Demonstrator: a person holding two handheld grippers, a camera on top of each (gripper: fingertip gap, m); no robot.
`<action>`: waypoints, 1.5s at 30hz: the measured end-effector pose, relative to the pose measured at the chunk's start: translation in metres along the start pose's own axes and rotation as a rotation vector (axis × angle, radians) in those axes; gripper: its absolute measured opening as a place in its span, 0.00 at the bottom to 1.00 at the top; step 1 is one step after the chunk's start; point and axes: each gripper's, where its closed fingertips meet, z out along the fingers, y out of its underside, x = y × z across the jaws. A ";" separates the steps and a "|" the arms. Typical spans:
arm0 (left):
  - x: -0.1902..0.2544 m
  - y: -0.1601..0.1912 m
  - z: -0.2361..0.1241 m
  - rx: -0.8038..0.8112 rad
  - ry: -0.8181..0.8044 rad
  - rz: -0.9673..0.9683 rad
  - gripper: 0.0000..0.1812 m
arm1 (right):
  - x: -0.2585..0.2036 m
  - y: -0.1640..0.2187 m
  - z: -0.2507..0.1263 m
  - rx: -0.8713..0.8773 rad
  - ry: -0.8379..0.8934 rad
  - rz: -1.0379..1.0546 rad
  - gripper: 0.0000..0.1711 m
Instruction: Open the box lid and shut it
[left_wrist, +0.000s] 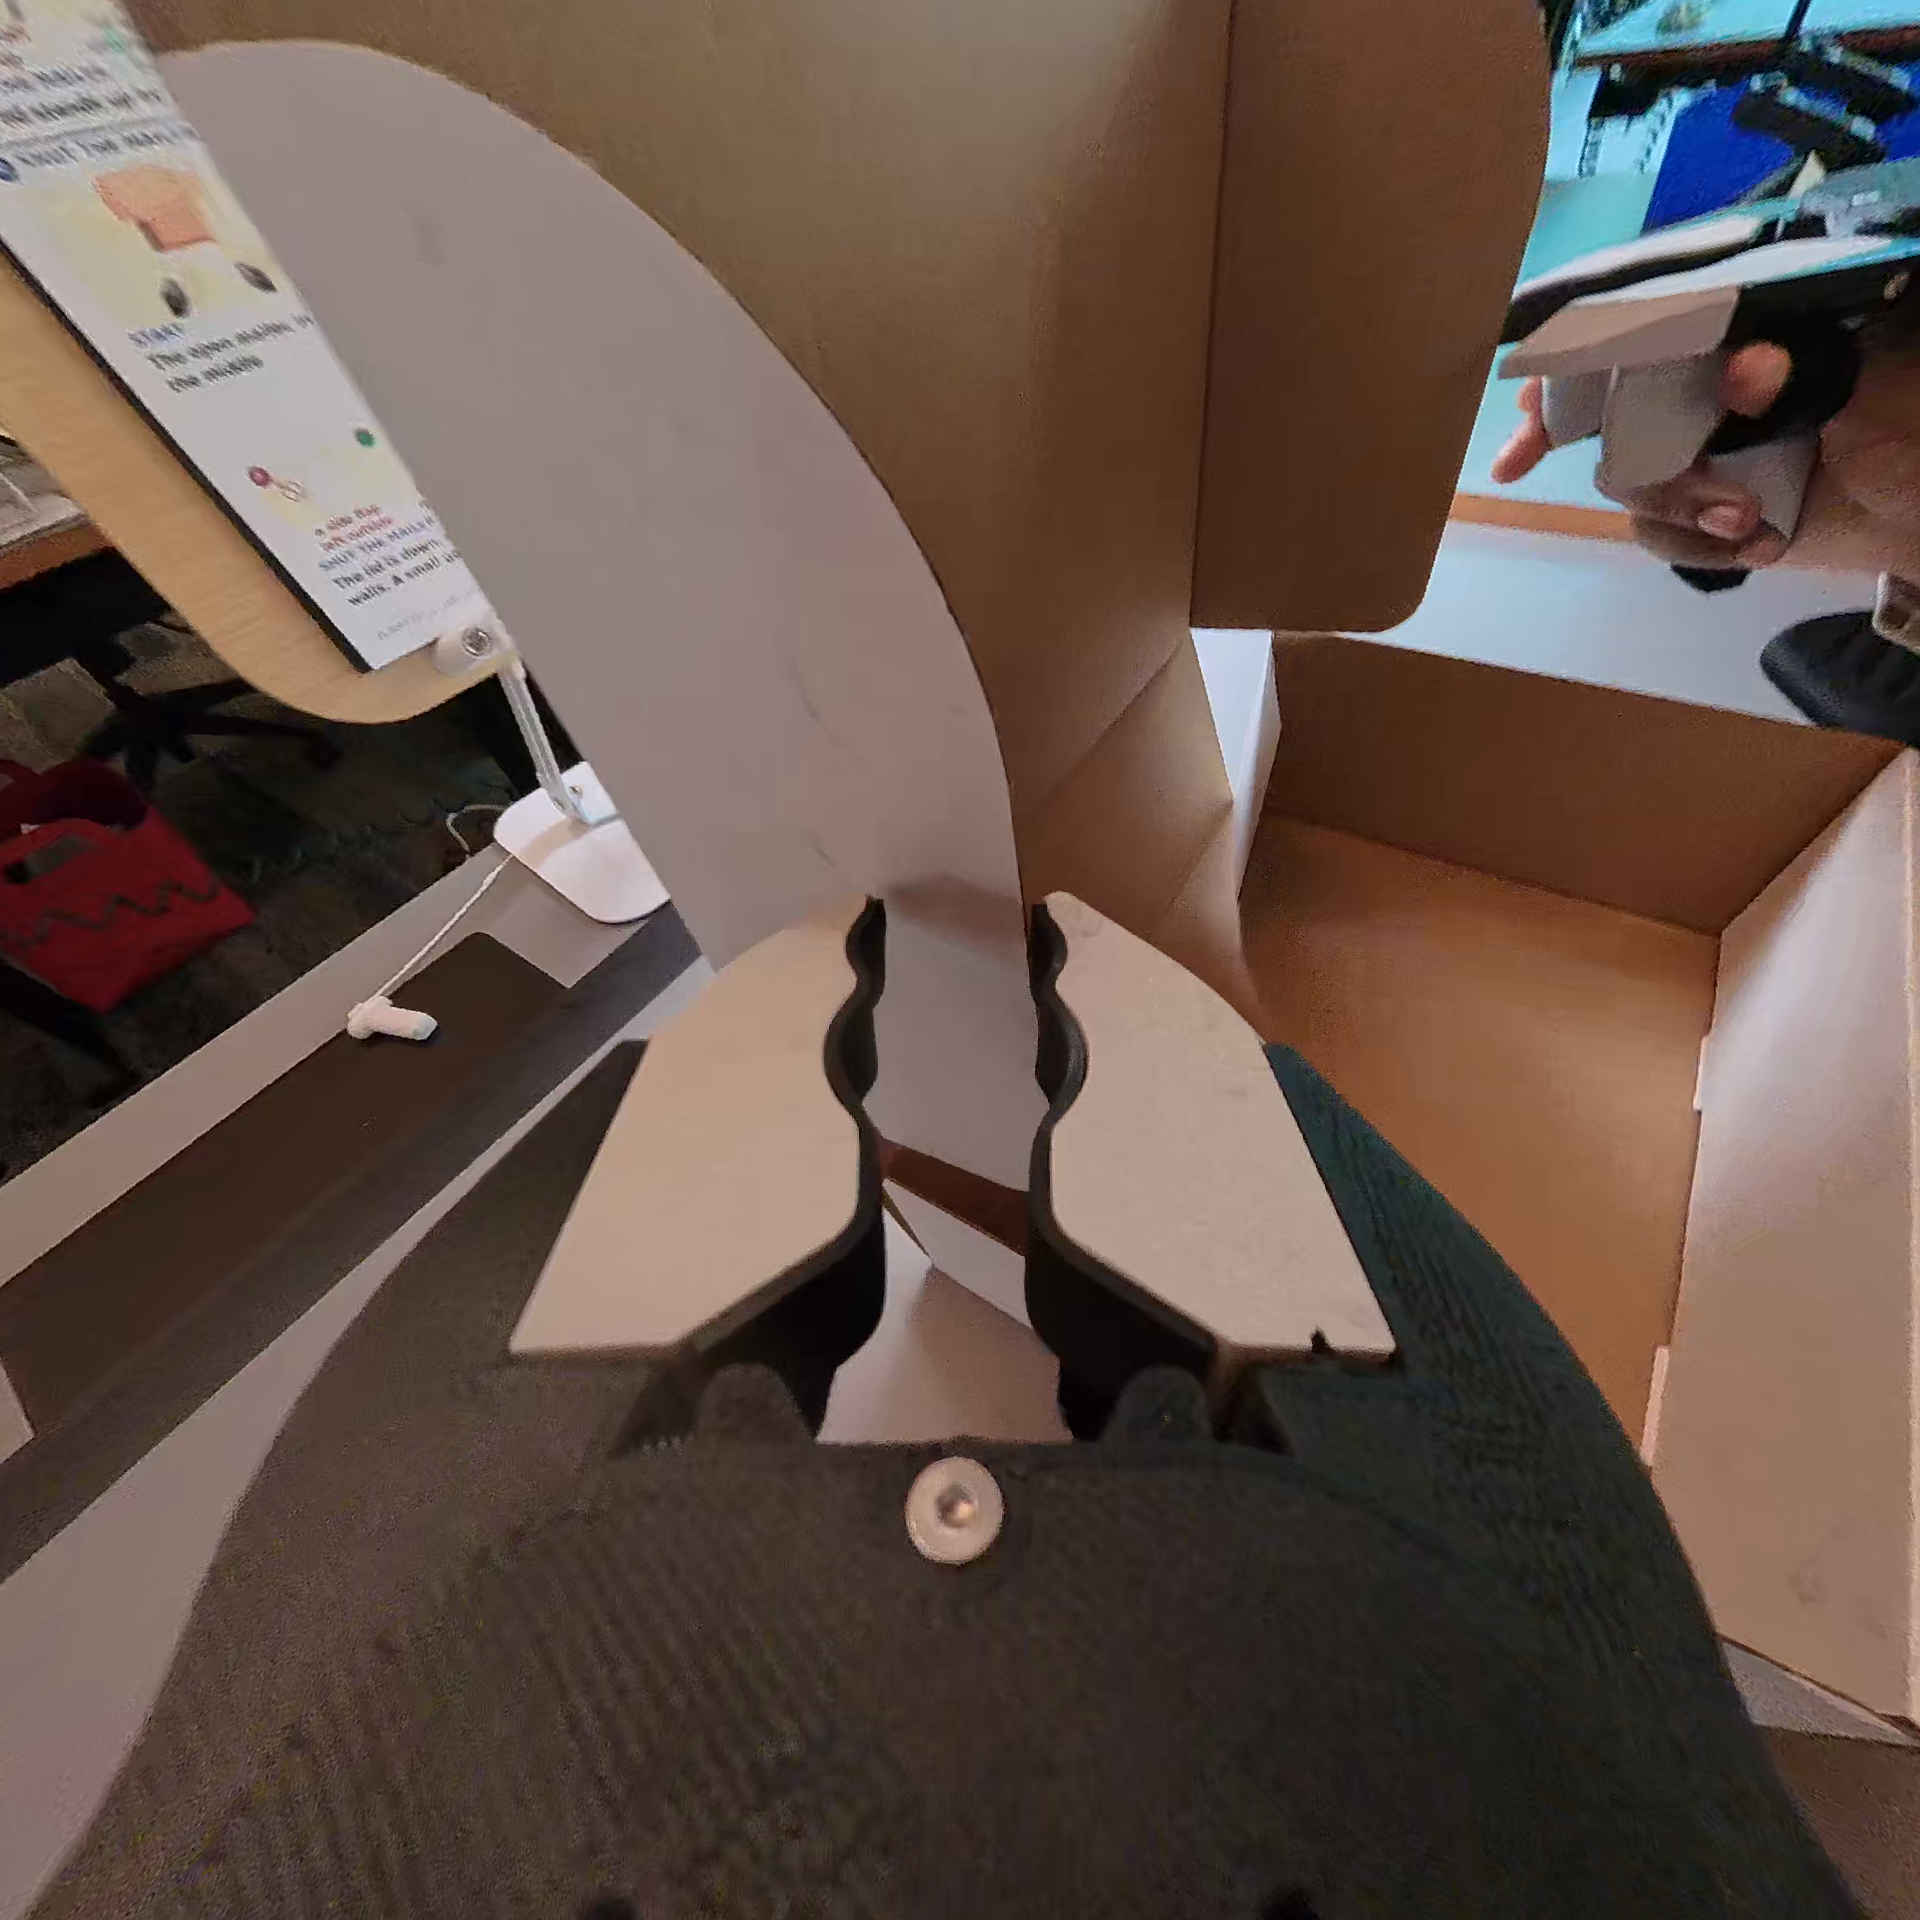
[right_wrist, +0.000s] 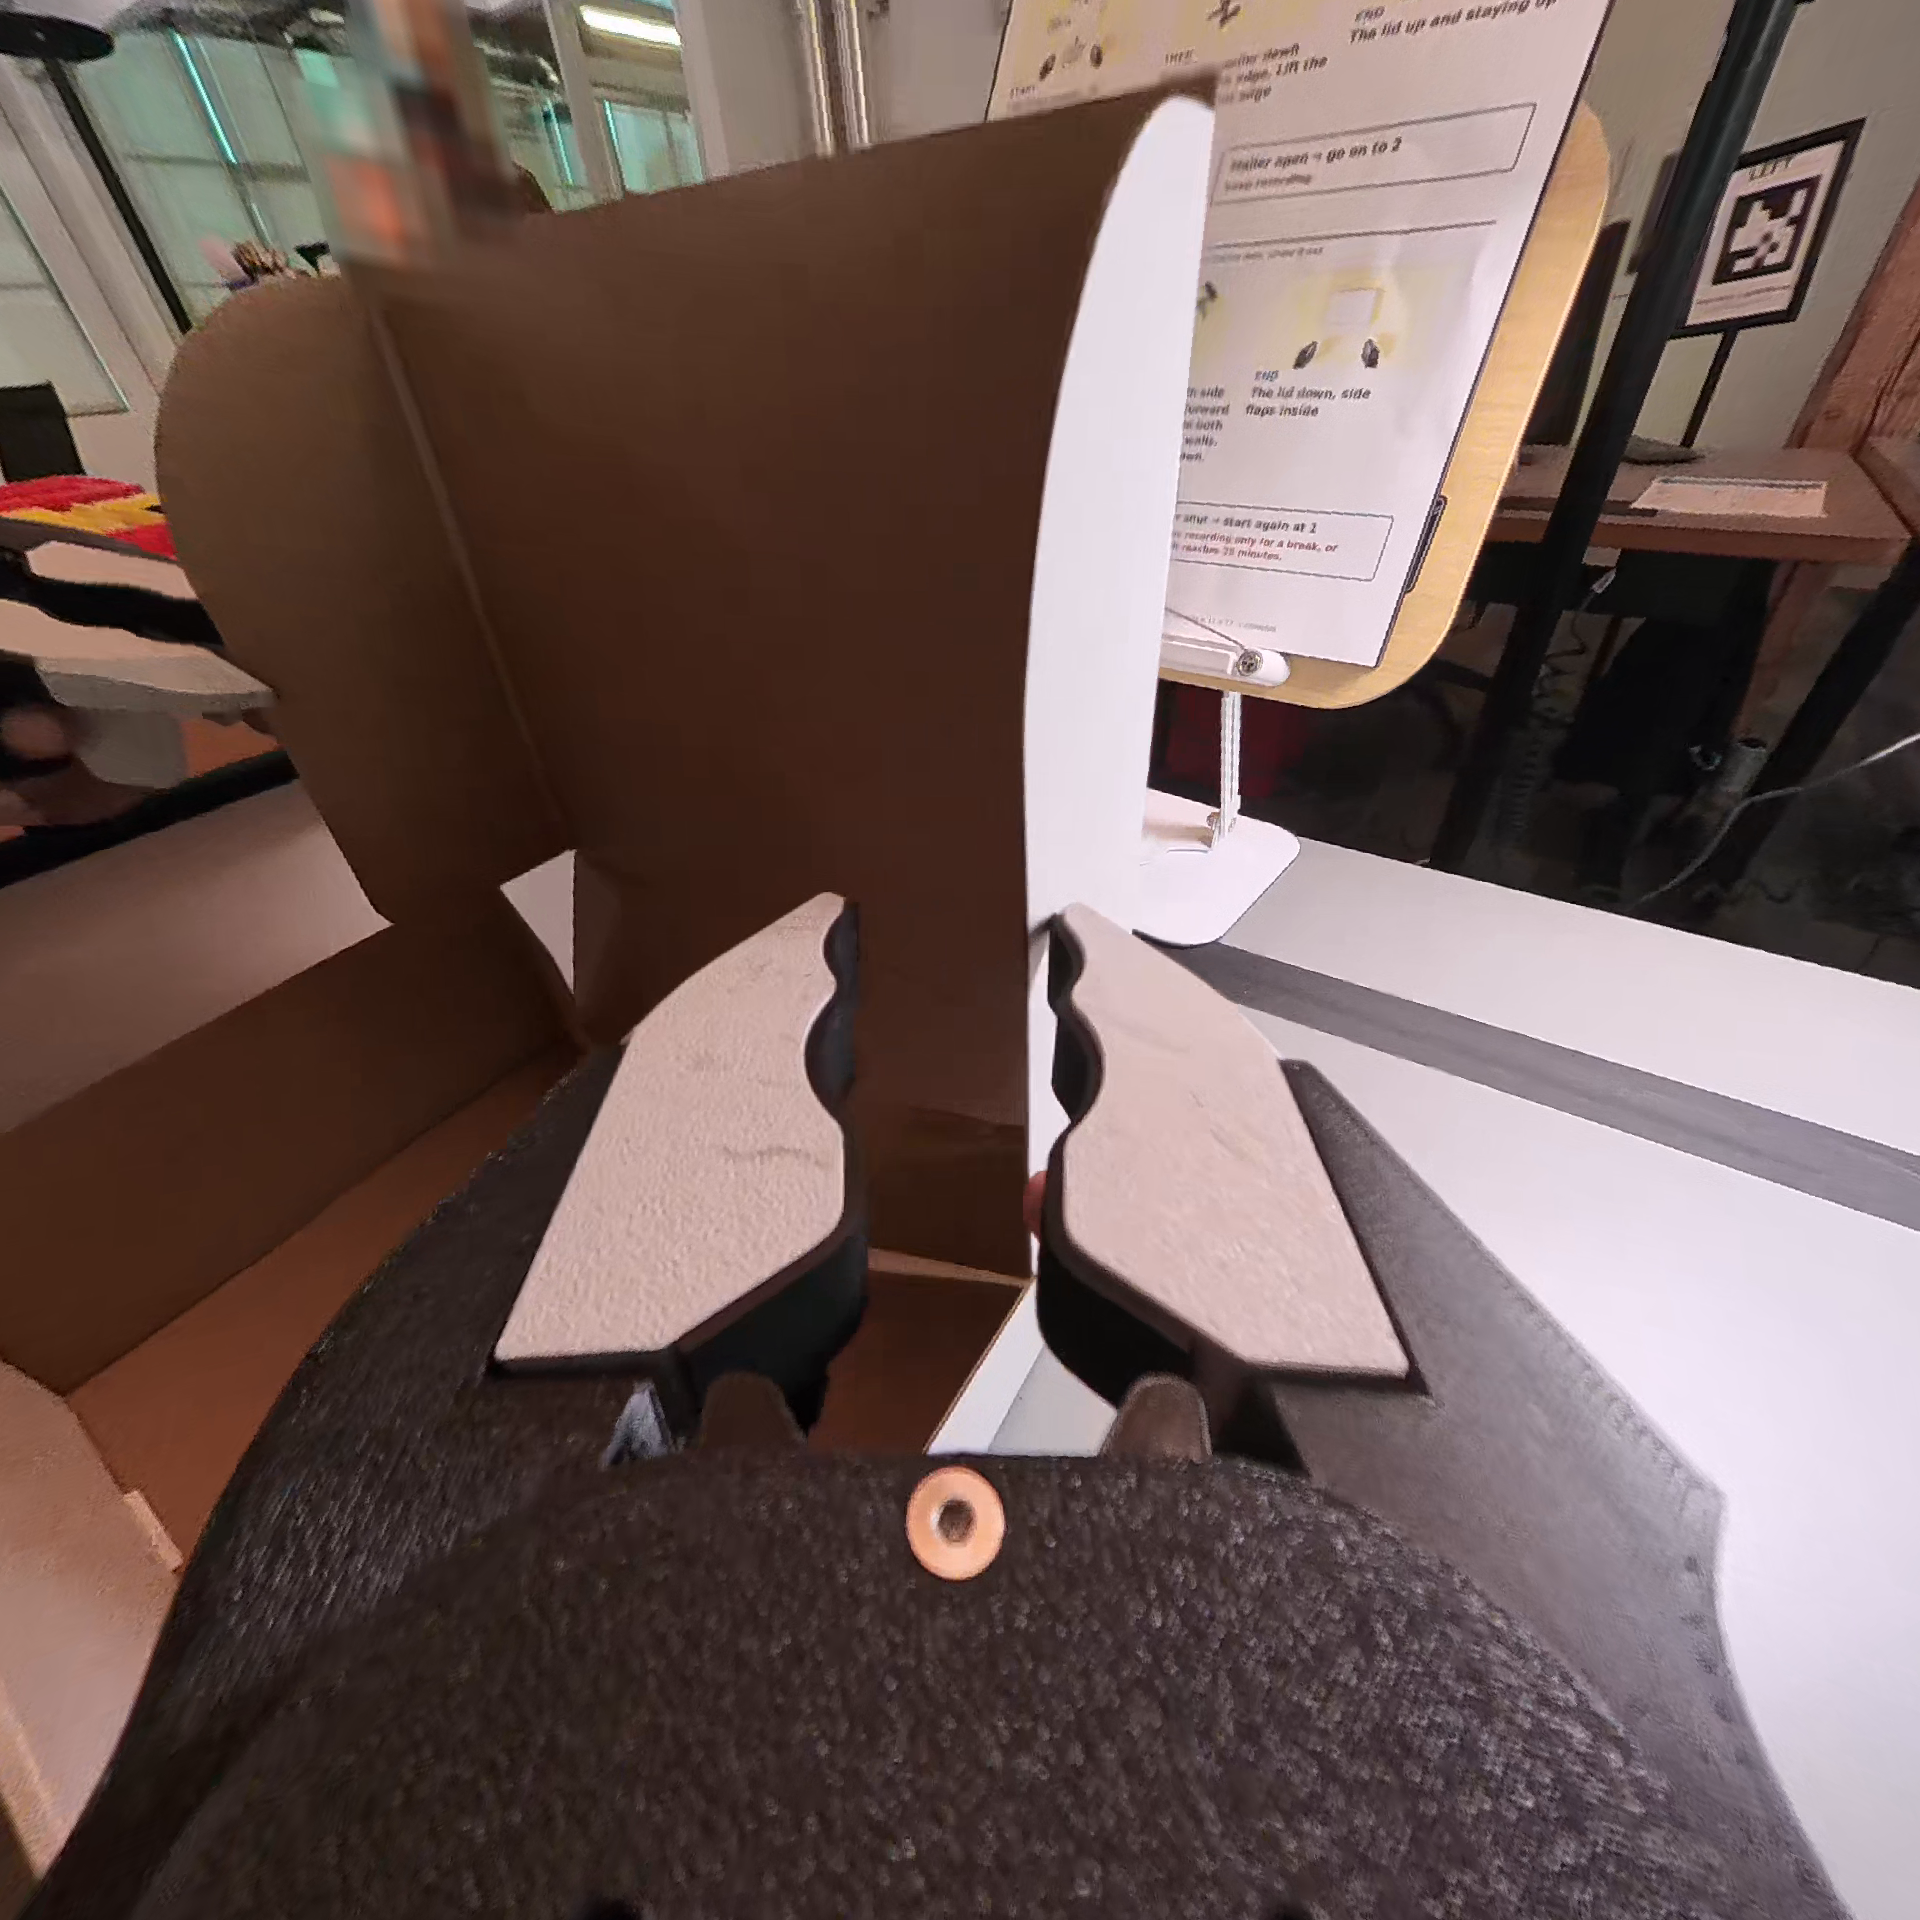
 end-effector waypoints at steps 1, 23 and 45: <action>0.001 -0.002 -0.004 0.021 -0.009 -0.008 0.16 | 0.001 -0.002 -0.006 0.017 0.003 0.006 0.21; 0.097 0.048 -0.111 0.187 -0.247 -0.165 0.26 | -0.046 0.039 -0.159 -0.039 0.167 -0.066 0.40; 0.068 0.073 -0.195 0.083 0.014 -0.149 0.35 | 0.023 0.071 -0.254 -0.196 -0.092 -0.109 0.50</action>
